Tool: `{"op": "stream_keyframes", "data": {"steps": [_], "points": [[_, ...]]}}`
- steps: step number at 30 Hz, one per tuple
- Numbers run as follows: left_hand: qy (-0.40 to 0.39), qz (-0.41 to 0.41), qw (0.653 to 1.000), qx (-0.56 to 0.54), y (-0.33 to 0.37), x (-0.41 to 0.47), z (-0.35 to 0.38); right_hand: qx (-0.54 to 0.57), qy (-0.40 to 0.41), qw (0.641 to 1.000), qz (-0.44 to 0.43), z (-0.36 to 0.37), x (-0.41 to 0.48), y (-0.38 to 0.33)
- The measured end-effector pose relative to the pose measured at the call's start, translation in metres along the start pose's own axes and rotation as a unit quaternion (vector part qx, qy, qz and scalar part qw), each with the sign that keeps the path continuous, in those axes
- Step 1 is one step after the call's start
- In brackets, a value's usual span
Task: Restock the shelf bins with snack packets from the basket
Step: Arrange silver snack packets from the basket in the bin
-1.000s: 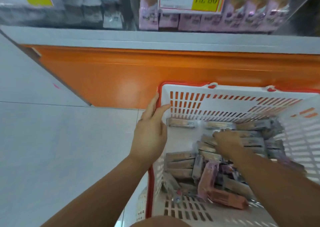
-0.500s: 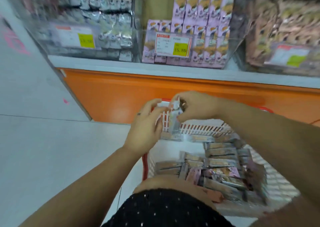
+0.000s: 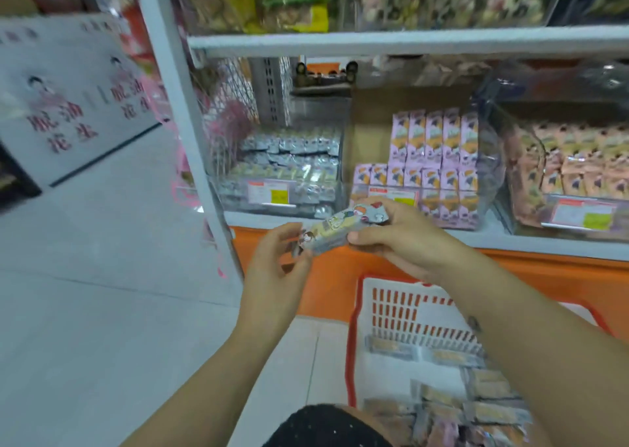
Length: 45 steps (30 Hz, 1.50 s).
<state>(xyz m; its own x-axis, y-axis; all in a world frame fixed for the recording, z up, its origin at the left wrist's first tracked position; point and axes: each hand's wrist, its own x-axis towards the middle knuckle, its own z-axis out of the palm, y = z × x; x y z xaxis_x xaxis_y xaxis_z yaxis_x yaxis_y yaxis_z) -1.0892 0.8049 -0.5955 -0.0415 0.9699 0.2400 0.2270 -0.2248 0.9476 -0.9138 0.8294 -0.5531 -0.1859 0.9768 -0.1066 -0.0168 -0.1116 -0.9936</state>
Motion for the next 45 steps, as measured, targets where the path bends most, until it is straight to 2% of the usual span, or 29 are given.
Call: {"op": "stream_keyframes", "data": {"steps": [3,7,11,12,14,16,18,23,28,30,34,38,40,42,44,45], "points": [[0.037,-0.023,0.999,-0.029,0.008,0.012,-0.009,0.032,0.006,0.999,-0.022,0.014,0.011,-0.004],[-0.039,-0.008,0.999,0.013,0.014,0.028,-0.022,0.13,-0.001,0.991,-0.029,0.021,0.024,-0.006],[-0.105,-0.024,0.993,-0.053,0.025,0.046,-0.029,0.156,0.014,0.987,-0.038,0.018,0.037,-0.006],[-0.096,-0.019,0.994,-0.051,0.028,0.052,-0.029,0.132,0.035,0.99,-0.046,0.015,0.042,-0.007],[-0.03,-0.005,0.999,-0.01,0.034,0.067,-0.025,-0.026,0.117,0.991,-0.066,0.003,0.051,-0.007],[0.057,0.001,0.994,0.09,0.038,0.089,-0.018,-0.2,0.186,0.96,-0.068,-0.012,0.057,-0.007],[0.077,0.018,0.982,0.17,0.038,0.115,-0.005,-0.291,0.202,0.933,-0.057,-0.024,0.059,-0.003],[0.028,0.0,0.953,0.303,0.02,0.163,0.036,-0.309,0.174,0.933,-0.053,-0.034,0.06,0.003],[-0.093,-0.057,0.893,0.436,0.011,0.179,0.056,-0.317,0.134,0.937,-0.063,-0.044,0.06,0.005],[-0.134,-0.062,0.88,0.451,0.011,0.18,0.054,-0.32,0.127,0.937,-0.067,-0.047,0.058,0.004],[-0.187,-0.067,0.885,0.421,0.013,0.182,0.047,-0.323,0.095,0.938,-0.078,-0.049,0.05,0.003],[-0.176,-0.006,0.865,0.47,0.015,0.17,0.047,-0.332,0.119,0.93,-0.108,-0.056,0.038,0.011],[-0.136,0.042,0.876,0.46,0.01,0.162,0.047,-0.341,0.132,0.922,-0.127,-0.062,0.03,0.015],[-0.064,0.141,0.897,0.414,0.001,0.15,0.045,-0.361,0.125,0.915,-0.129,-0.07,0.019,0.023],[0.014,0.249,0.911,0.329,-0.011,0.127,0.047,-0.382,0.11,0.913,-0.093,-0.084,0.006,0.039],[0.039,0.279,0.914,0.293,-0.02,0.11,0.051,-0.395,0.101,0.91,-0.069,-0.093,0.0,0.05]]}}
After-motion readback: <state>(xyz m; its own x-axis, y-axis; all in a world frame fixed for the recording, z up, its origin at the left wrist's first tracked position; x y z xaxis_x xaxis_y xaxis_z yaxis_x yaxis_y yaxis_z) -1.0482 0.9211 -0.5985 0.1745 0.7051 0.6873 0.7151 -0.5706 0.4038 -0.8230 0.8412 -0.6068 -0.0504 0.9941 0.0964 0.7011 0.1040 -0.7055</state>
